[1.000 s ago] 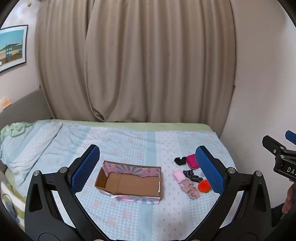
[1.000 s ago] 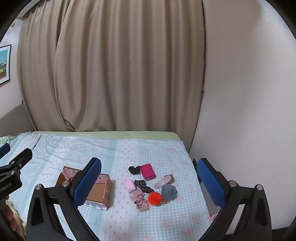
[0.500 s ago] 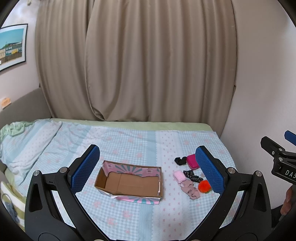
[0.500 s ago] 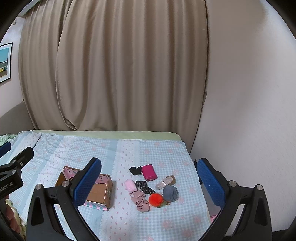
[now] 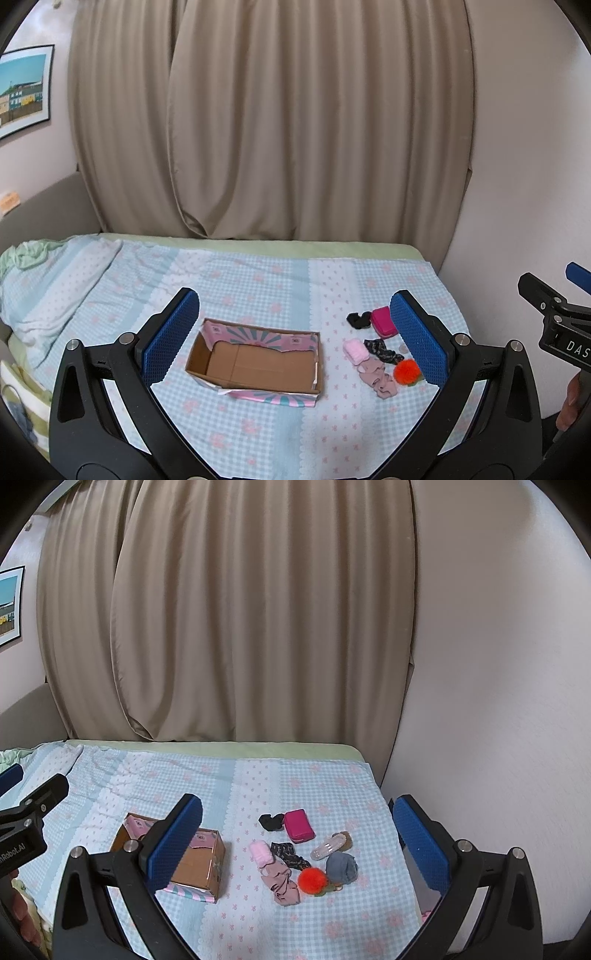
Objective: Organize soft objects
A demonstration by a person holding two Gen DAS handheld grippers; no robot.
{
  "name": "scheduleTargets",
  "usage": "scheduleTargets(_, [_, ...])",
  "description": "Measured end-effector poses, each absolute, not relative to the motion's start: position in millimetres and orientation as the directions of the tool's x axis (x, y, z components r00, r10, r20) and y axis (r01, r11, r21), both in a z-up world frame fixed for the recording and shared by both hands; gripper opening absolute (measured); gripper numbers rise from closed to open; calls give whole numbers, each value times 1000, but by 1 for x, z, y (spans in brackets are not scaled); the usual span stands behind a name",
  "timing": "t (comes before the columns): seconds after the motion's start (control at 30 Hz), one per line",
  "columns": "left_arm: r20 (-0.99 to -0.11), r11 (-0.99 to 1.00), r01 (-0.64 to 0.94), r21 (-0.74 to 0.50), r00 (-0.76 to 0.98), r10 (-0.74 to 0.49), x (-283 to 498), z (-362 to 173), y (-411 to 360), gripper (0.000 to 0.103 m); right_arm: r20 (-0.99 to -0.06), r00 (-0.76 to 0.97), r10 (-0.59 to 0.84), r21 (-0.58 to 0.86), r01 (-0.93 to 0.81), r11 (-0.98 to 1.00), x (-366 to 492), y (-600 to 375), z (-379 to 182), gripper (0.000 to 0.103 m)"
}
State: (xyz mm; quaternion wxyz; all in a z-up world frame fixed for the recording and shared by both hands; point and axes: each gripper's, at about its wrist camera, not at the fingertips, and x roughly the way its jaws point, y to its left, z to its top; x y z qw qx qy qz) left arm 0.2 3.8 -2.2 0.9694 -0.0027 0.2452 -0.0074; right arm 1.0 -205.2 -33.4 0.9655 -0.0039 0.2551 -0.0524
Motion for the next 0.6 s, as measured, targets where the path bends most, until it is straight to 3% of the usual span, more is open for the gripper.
scheduleTargets(0.6, [-478, 1000, 12, -13, 878, -17, 5, -3, 4, 102, -494, 863, -103, -34, 99, 994, 3, -205, -34, 103])
